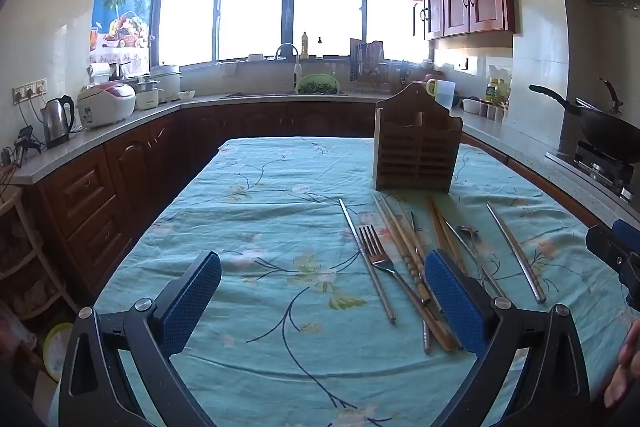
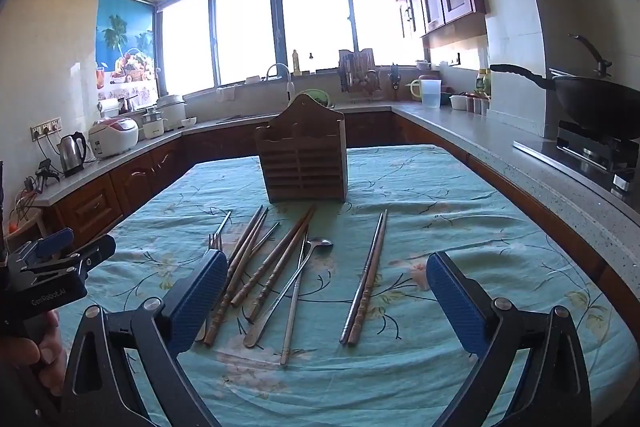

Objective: Organize utensils

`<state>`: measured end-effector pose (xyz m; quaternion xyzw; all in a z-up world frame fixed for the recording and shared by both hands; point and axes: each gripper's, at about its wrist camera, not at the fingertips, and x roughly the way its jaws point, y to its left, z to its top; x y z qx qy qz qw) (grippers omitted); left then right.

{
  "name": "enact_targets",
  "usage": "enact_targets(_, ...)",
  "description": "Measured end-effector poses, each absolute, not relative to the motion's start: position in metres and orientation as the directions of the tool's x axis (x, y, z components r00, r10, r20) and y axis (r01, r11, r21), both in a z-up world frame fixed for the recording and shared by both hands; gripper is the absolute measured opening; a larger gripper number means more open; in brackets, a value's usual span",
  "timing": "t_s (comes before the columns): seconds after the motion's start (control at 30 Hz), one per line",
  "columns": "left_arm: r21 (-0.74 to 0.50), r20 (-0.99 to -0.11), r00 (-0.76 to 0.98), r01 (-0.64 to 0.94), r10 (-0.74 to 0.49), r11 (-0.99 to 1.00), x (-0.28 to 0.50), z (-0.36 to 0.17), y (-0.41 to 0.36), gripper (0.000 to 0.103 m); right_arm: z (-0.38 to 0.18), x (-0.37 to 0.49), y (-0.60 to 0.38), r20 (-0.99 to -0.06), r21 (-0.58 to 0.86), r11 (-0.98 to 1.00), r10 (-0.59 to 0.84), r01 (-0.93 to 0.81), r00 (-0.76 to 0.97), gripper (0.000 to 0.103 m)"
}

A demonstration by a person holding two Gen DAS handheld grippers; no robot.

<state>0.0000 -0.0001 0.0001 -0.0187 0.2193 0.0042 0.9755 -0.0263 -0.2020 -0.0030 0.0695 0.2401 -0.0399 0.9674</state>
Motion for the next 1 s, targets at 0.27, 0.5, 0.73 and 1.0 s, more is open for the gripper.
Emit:
enact_targets(0.27, -0.040, -0.428, 0.904, -0.016, -0.002, 0.999, 0.0005, -0.0013, -0.0026, 0.102, -0.0034, -0.0264, -0.2000, -0.471, 0.118, 0.988, -0.037, 0.104, 0.881, 0.101)
enact_targets(0.5, -0.042, -0.428, 0.904, -0.017, -0.003, 0.999, 0.0021, -0.0028, 0.0004, 0.102, -0.0037, -0.0260, -0.1992, -0.471, 0.119, 0.988, -0.034, 0.102, 0.882, 0.101)
enact_targets(0.73, -0.040, -0.426, 0.905, -0.015, -0.004, 0.999, 0.0027, -0.0030, 0.0002, 0.102, -0.0038, -0.0260, -0.1989, -0.470, 0.121, 0.987, -0.033, 0.102, 0.882, 0.101)
enact_targets(1.0, -0.039, -0.426, 0.905, -0.011, -0.007, 0.999, 0.0038, -0.0038, -0.0008, 0.102, -0.0043, -0.0260, -0.1989, -0.470, 0.123, 0.987, -0.033, 0.102, 0.882, 0.101)
